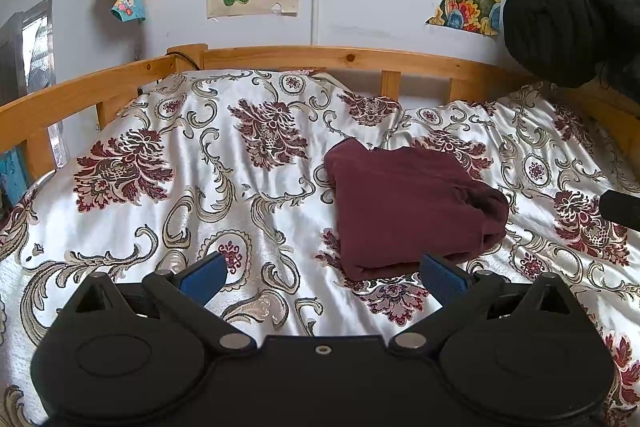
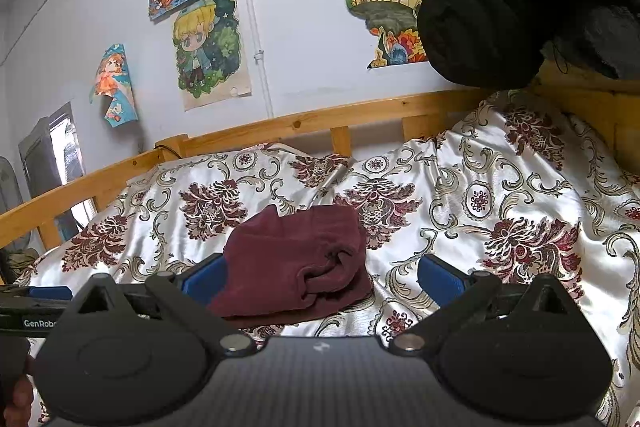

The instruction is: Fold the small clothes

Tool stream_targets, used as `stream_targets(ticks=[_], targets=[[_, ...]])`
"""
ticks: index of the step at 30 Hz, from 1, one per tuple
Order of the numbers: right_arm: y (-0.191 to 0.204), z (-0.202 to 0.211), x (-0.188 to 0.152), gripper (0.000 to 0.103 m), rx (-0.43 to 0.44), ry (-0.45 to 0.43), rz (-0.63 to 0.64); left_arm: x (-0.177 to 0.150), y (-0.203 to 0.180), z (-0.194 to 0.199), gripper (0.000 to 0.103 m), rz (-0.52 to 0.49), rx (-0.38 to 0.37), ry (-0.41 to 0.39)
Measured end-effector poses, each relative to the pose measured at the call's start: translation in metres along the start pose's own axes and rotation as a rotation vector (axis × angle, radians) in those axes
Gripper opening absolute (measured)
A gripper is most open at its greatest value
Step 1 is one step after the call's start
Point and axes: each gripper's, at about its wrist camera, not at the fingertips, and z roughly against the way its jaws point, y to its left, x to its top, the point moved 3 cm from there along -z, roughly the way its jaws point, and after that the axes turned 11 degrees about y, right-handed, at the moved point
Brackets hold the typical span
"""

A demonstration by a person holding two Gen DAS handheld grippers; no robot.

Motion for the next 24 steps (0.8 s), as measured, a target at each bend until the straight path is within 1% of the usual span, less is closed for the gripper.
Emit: stream_targets(ticks=[24], targets=[[-0.0018,-0.0002,0.0000,0.103,0.002,0.003,-0.002,-0.0022,0.0000,-0.0005,0.102,-0.007,0.001,0.001]])
